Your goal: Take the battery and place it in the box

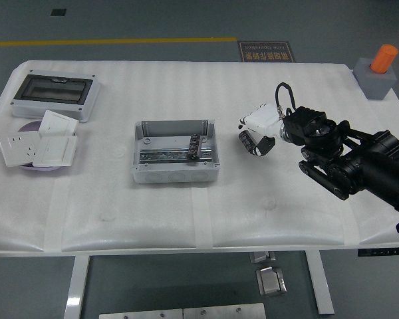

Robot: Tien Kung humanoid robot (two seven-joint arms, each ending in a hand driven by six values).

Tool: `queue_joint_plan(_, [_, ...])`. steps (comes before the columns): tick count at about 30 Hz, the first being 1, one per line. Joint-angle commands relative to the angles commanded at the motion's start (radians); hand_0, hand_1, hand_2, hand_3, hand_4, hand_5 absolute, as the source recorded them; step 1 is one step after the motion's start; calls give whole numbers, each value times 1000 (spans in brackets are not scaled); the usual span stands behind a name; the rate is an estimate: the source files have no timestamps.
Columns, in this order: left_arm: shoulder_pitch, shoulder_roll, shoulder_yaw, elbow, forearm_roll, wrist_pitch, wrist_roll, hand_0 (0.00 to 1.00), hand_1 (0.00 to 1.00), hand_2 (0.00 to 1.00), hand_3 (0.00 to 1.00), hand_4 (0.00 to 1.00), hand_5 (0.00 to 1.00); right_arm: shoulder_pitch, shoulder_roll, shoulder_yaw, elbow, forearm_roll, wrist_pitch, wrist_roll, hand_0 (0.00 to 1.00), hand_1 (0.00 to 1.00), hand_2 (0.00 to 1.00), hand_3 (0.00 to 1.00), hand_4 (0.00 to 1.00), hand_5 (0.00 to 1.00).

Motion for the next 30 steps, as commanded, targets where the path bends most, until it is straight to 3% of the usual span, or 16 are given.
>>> queue_joint_plan(2, [0, -1, -1, 0, 0, 0, 0, 464, 582, 373, 480, 449, 300, -2, 0, 1, -1, 1, -4, 1, 869, 713, 747, 779, 766, 317])
queue_joint_plan(3, [0, -1, -3, 0, 1, 0, 0, 465, 582, 373, 481, 447, 302, -3, 0, 2, -1, -1, -4, 2, 839, 669, 640, 663, 544, 188])
queue_joint_plan(8, [0, -1, -12, 0, 10, 0, 1, 465, 582, 373, 481, 447, 302, -7, 0, 5, -2, -8, -5, 5, 839, 669, 640, 663, 544, 188])
queue_joint_plan(9, [0, -1, -14, 0, 13, 0, 1, 464, 582, 376, 482, 447, 303, -8, 0, 6, -2, -9, -4, 6, 823, 657, 613, 652, 482, 180])
queue_joint_plan(22, [0, -3, -8, 0, 4, 1, 0, 463, 583, 374, 481, 450, 310, -9, -14, -28, 17, 58, -38, -13, 814, 648, 594, 641, 455, 172])
queue_joint_plan(26, [5, -5, -20, 0, 14, 1, 4, 463, 583, 374, 481, 450, 310, 12, -50, -98, 72, 148, -106, -57, 814, 648, 594, 641, 455, 172])
queue_joint_plan(30, [11, -5, -33, 0, 21, 1, 9, 463, 584, 376, 482, 448, 314, 24, -90, -182, 147, 256, -208, -107, 814, 646, 589, 642, 450, 172])
